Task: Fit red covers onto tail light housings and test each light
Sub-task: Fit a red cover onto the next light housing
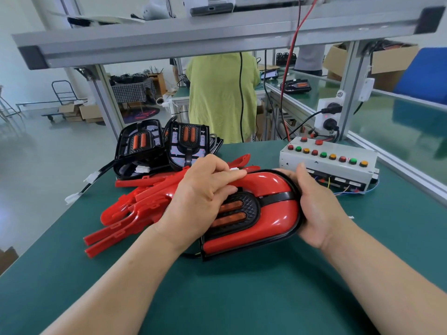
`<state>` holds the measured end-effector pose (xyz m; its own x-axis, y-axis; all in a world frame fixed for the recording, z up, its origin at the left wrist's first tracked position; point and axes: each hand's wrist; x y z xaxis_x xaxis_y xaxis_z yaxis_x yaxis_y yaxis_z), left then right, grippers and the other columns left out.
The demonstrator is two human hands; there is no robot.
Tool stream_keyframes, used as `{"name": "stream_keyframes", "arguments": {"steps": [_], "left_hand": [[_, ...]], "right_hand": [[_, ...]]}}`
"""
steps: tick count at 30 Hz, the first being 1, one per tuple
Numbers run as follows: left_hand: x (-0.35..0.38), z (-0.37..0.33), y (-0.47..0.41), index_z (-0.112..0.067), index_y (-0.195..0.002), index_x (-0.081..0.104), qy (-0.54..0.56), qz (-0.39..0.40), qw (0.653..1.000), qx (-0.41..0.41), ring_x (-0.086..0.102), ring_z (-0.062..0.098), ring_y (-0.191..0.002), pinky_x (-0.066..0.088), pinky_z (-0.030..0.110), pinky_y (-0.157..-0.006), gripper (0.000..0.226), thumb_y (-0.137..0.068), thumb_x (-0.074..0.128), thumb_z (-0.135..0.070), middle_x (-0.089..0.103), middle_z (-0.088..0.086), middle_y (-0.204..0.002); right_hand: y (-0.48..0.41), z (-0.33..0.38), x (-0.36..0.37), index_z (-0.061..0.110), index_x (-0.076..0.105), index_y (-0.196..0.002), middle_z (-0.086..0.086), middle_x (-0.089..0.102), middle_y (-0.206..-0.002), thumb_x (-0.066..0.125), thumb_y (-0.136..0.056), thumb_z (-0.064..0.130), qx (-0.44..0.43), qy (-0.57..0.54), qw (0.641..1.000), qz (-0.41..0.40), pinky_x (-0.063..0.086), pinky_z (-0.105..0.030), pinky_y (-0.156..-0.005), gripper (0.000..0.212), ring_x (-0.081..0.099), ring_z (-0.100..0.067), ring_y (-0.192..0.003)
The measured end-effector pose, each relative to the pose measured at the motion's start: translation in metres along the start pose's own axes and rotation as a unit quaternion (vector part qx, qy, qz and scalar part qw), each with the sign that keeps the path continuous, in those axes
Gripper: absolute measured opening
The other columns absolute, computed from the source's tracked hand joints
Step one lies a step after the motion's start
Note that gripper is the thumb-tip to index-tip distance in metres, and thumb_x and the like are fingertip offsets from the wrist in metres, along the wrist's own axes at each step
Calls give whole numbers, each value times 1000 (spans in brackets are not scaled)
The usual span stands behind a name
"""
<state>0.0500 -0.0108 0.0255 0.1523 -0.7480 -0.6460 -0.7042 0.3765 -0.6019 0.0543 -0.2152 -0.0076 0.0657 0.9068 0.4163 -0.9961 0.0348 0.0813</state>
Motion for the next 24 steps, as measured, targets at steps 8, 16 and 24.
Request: {"name": "stream_keyframes", "arguments": {"steps": [8,16,24], "left_hand": [[3,-3,2,-8,-120,70,18,-11,1000,9,55,0,-92,45,4,-77,34,-90,64,6,51,-2,-97],[2,0,5,-9,-121,70,-35,-16,999,24,52,-5,-98,40,12,-91,36,-88,67,5,53,-3,-97],[12,8,8,-13,-122,70,-30,-41,998,24,51,-4,-100,40,12,-93,39,-88,66,7,52,-5,-98]], "right_hand": [[0,0,2,25,80,-91,-10,77,-102,40,-101,53,-8,-5,1000,-8,62,-41,-71,50,75,-26,-87],[0,1,1,28,80,-84,-8,77,-98,41,-101,52,-8,-18,1000,-4,60,-36,-62,49,75,-22,-80],[4,2,4,30,80,-81,-6,78,-94,47,-96,54,-13,-9,998,60,59,-32,-61,44,75,-20,-79]]}}
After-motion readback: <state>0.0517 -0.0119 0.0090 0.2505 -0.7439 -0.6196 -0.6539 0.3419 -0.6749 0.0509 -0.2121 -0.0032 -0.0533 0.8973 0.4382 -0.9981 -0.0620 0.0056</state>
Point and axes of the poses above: each hand's wrist, its own y-axis away from the middle knuckle, its own x-axis out of the palm, z = x × y
